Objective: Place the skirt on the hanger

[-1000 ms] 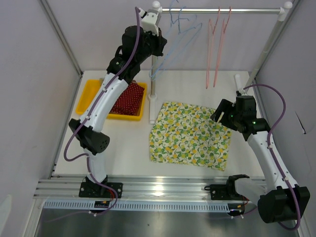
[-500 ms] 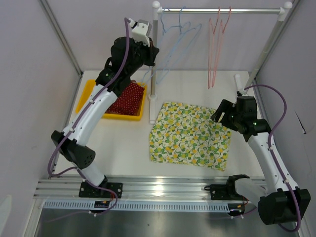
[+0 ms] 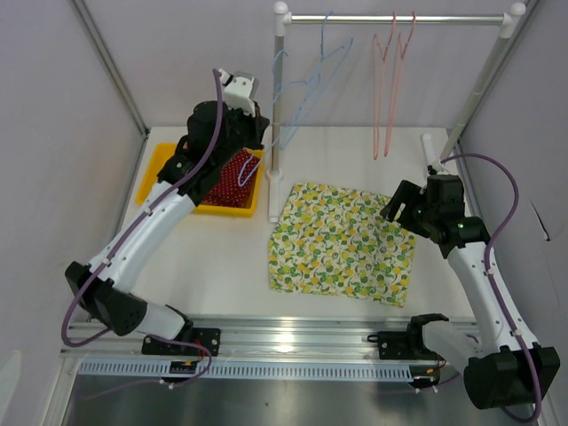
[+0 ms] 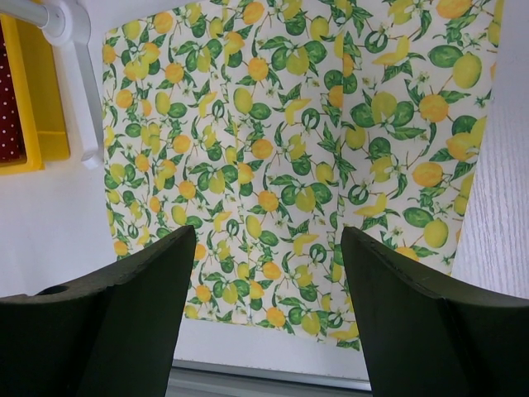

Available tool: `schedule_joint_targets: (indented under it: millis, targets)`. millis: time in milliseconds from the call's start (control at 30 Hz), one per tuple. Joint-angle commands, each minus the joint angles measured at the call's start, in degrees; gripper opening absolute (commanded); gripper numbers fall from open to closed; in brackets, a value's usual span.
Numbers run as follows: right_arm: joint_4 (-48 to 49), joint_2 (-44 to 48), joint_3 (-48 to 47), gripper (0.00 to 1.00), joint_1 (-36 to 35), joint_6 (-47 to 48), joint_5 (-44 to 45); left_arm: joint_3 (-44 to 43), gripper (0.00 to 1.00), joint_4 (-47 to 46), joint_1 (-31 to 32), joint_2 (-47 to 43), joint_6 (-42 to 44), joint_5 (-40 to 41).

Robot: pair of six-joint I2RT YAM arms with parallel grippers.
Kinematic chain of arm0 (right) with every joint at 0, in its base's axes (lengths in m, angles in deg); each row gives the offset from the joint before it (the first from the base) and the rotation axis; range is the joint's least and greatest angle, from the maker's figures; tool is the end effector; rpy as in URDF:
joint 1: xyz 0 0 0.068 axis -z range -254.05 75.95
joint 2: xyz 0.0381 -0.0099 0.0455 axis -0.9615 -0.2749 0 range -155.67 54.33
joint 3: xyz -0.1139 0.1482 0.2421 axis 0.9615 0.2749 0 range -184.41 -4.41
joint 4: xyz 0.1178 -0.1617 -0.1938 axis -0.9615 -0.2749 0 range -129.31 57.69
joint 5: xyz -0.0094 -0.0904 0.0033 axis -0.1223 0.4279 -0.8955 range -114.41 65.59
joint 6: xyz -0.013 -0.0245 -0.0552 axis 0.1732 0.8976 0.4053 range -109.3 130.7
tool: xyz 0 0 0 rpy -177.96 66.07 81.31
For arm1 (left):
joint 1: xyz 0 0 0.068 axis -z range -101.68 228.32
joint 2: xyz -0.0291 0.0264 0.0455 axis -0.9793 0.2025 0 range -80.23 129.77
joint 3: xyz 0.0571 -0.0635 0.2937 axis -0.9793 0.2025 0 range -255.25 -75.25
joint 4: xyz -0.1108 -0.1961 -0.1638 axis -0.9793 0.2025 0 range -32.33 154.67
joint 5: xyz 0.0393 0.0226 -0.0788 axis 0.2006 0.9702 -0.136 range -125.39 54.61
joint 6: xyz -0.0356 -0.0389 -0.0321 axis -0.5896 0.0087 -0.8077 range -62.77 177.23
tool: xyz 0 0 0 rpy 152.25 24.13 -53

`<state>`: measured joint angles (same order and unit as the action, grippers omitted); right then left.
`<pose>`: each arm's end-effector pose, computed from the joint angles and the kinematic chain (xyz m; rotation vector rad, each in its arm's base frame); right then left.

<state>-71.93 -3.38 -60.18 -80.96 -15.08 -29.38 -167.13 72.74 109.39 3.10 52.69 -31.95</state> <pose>0.2139 0.0301 0.3365 0.3362 2.3003 0.3911 0.3066 -0.1815 0.4943 0.3461 1.6660 -0.4154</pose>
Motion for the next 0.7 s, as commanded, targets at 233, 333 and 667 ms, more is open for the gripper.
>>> schedule_joint_targets:
  millis: [233,333,667]
  targets:
    - [-1.08,1.29,-0.83,0.78,-0.20,1.08,1.19,16.19,0.00,-5.05,0.40,-14.50,-4.16,1.39]
    - [-1.51,1.38,-0.83,0.78,-0.81,0.82,1.37,24.61,0.00,-5.93,0.31,-18.81,-6.53,1.22]
    - [-2.75,2.25,-1.45,0.78,-4.15,0.03,2.95,41.24,0.00,-8.83,1.54,-31.12,-13.13,-6.50]
